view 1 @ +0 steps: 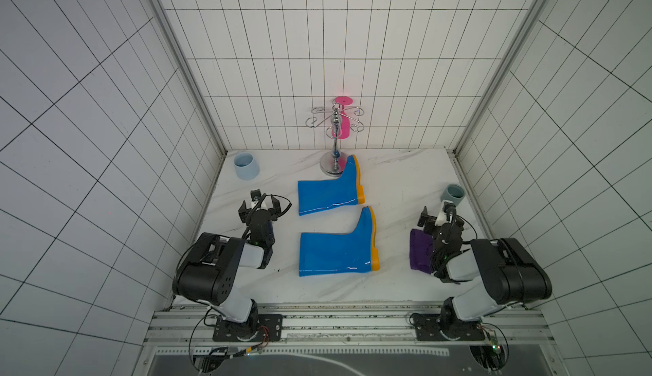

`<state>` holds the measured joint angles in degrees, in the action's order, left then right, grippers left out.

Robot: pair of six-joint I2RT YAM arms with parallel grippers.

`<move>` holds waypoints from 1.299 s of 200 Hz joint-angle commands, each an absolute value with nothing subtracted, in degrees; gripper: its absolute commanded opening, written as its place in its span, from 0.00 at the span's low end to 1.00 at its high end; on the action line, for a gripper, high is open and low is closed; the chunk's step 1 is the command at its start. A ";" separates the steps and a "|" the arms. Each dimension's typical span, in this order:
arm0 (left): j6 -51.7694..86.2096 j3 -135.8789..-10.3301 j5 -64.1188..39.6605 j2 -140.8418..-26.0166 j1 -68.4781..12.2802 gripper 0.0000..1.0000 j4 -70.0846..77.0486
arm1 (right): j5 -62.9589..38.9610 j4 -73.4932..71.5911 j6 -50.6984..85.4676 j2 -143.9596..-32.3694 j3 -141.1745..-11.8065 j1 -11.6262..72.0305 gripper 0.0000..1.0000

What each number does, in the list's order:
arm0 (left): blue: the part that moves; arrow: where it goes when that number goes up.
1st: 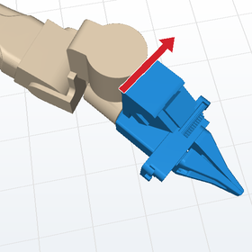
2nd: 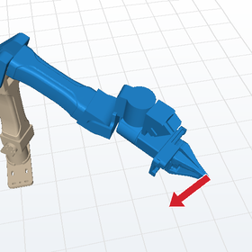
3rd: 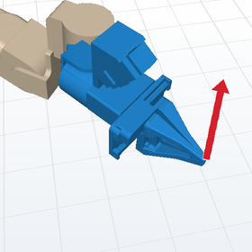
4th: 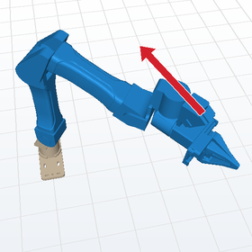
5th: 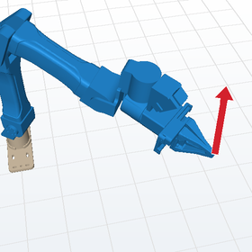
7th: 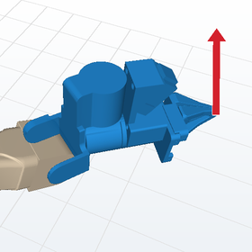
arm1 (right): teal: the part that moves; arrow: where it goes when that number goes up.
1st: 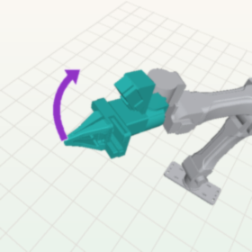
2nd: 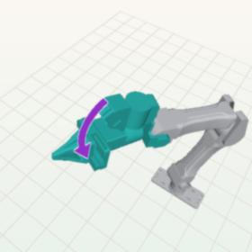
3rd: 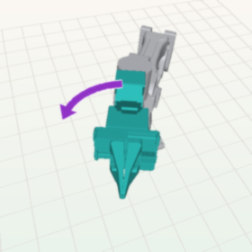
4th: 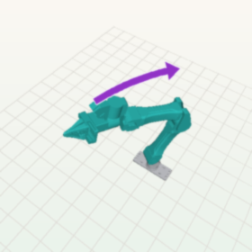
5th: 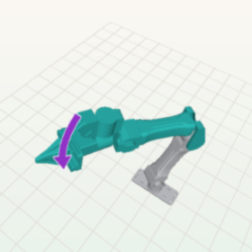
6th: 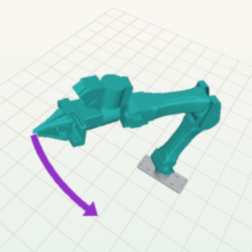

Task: Wipe the rubber boots with a cloth
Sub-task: Pick up the cleaning item at the center of the board.

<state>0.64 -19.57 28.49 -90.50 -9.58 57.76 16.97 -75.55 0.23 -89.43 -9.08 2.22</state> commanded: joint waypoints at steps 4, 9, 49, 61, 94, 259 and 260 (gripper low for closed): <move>1.48 -20.30 25.55 -89.91 -7.86 0.98 57.14 | 16.61 -76.11 0.53 -88.77 -12.81 1.60 1.00; 1.55 -20.25 25.21 -89.72 -7.71 0.98 56.90 | 16.45 -76.03 0.53 -88.82 -12.83 1.54 1.00; 1.76 -20.37 24.87 -89.52 -7.60 0.98 56.25 | 15.78 -75.58 0.70 -88.78 -13.05 1.32 1.00; 1.75 -20.30 24.86 -89.43 -7.64 0.98 56.25 | 15.80 -75.65 0.70 -88.69 -12.93 1.32 1.00; 1.89 -19.87 24.03 -89.17 -7.24 0.98 56.75 | 15.90 -75.93 0.63 -88.68 -12.75 1.32 0.99; 22.24 -45.09 -0.27 -72.65 -5.57 0.97 -3.51 | 21.20 -48.10 0.77 -69.15 -21.36 3.97 0.97; 22.50 -45.09 -0.35 -72.58 -5.60 0.97 -3.82 | 21.23 -47.82 0.78 -69.03 -21.49 4.10 0.97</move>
